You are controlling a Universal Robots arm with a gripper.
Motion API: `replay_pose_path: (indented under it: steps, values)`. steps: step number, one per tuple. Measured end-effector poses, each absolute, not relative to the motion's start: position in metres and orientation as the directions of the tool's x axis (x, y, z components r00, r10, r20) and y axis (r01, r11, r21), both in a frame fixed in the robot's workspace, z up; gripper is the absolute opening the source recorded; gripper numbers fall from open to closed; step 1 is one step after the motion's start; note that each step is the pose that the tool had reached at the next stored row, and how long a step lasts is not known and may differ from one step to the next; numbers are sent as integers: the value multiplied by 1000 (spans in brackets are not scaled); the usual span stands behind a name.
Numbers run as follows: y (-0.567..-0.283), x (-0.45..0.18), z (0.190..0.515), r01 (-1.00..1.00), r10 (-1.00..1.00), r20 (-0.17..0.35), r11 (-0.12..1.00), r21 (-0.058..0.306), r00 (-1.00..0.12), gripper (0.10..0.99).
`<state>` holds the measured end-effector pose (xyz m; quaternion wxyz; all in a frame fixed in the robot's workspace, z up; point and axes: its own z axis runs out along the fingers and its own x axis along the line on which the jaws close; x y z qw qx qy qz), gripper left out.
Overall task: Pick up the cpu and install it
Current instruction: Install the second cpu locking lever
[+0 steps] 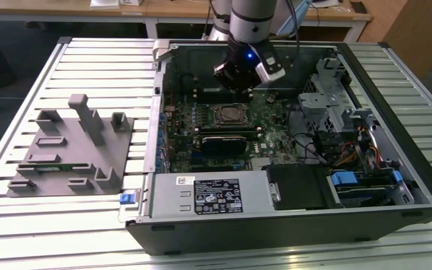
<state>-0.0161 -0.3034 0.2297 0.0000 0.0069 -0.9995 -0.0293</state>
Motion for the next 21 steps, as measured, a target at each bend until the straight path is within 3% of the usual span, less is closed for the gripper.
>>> replay_pose_path:
  steps: [21]
  values:
    - [-320,-16,242,-14,-14,0,998,59,-1000,106]
